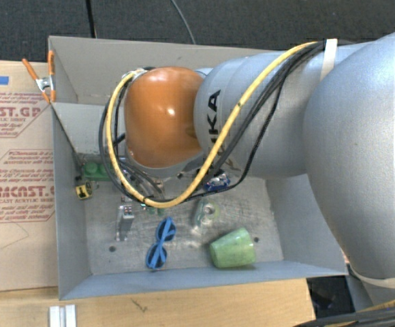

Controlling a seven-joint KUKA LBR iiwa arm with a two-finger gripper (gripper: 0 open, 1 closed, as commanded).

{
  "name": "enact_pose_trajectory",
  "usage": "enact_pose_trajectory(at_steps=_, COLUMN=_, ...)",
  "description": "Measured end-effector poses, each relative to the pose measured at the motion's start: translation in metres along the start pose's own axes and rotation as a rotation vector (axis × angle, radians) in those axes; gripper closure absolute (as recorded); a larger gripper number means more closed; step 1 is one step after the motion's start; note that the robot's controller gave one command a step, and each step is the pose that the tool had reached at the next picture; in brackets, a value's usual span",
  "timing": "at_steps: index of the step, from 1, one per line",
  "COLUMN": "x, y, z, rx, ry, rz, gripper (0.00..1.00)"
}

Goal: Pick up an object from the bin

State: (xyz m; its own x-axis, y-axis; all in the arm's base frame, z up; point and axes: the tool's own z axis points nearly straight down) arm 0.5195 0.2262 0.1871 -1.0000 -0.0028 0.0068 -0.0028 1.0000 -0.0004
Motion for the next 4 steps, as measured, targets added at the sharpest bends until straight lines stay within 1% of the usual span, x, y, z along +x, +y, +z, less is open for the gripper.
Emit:
enact_pose_trajectory(at_steps=1, x=-0.001, y=-0.052, z=0.116, rx=-0.003, ry=-0.016, rz=-0.279, gripper=0.00)
enact_pose_trajectory(at_steps=2, x=0.005, y=-0.143, z=0.114, rx=-0.002, ry=-0.023, rz=-0.402, gripper=0.00)
enact_pose_trajectory(at_steps=3, x=0.004, y=-0.218, z=0.114, rx=-0.001, ry=-0.019, rz=-0.374, gripper=0.00)
enact_pose_trajectory(at_steps=4, x=-0.069, y=-0.269, z=0.115, rx=0.001, ry=-0.014, rz=-0.510, gripper=0.00)
